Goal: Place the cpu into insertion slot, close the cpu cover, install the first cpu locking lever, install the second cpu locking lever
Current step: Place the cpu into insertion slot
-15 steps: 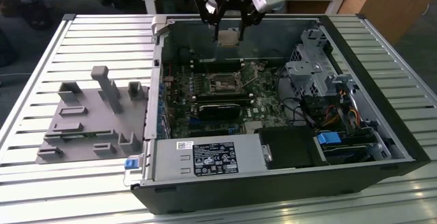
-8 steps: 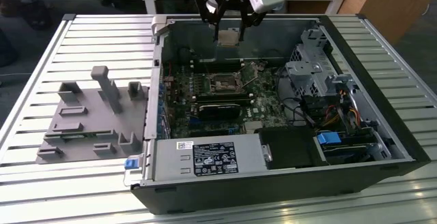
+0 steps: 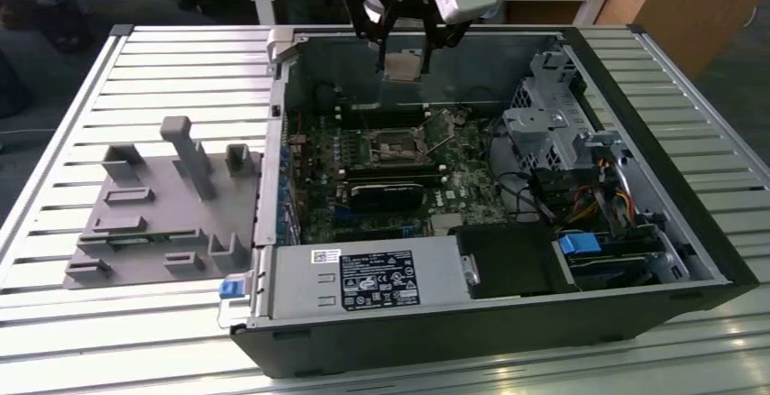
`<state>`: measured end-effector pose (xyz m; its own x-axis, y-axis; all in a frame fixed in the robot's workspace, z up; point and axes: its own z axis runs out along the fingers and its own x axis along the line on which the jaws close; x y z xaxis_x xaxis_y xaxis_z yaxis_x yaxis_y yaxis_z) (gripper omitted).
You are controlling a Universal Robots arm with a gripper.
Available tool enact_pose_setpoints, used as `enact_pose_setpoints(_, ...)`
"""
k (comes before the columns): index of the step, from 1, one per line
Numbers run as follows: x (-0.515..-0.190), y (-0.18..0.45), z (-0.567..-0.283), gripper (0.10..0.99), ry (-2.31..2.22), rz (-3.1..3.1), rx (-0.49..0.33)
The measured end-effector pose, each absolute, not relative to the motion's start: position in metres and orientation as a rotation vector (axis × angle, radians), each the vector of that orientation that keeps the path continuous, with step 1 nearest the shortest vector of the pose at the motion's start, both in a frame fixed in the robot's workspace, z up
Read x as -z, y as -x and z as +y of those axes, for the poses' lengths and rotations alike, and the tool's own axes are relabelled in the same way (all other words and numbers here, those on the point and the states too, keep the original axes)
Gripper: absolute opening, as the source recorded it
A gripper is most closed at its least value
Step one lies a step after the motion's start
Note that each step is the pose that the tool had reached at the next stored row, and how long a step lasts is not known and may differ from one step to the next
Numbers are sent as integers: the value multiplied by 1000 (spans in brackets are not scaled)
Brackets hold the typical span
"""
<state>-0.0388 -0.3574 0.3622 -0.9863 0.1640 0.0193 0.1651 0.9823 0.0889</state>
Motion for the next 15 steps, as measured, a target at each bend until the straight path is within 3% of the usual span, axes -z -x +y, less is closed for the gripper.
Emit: enact_pose_setpoints(15,-362,39,-357,541,398,-3105,142)
